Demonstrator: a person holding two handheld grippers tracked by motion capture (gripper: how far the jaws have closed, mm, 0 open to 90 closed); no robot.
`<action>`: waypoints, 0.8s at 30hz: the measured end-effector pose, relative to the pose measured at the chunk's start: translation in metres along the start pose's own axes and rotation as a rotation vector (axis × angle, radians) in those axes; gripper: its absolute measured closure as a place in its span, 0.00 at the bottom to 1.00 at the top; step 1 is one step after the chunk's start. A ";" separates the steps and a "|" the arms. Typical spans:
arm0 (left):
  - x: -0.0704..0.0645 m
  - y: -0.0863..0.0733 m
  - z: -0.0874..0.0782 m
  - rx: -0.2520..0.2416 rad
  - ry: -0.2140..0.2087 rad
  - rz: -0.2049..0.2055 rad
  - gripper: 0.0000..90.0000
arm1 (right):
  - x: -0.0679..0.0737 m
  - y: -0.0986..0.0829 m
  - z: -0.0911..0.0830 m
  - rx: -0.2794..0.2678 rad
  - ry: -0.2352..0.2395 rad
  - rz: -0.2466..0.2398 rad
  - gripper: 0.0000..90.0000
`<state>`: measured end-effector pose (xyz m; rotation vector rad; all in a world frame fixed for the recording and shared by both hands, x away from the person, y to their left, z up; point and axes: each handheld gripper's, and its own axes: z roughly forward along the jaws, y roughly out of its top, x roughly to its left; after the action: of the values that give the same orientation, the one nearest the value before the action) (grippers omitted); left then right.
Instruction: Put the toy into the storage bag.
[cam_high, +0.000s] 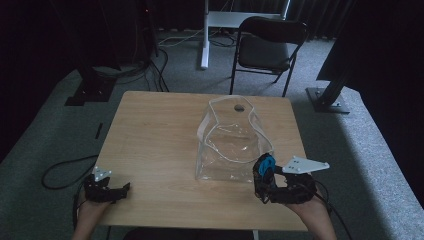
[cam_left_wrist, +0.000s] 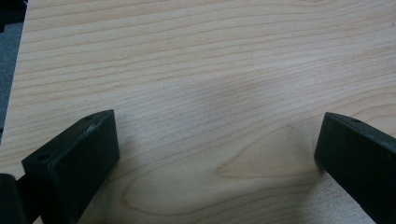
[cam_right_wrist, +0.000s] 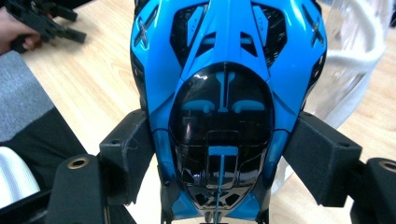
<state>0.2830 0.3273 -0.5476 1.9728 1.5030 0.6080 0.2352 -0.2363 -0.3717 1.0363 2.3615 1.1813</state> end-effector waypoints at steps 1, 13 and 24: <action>0.000 0.000 0.000 0.000 0.000 0.000 0.00 | 0.000 0.000 0.000 0.000 0.000 0.000 0.29; 0.000 0.000 0.000 0.001 -0.003 0.005 0.00 | -0.001 0.028 -0.022 -0.064 0.014 -0.069 0.29; 0.001 0.001 0.000 0.003 -0.005 0.007 0.00 | -0.005 0.059 -0.026 -0.099 0.056 -0.116 0.29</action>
<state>0.2837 0.3276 -0.5474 1.9806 1.4960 0.6041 0.2526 -0.2312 -0.3096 0.8326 2.3433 1.2848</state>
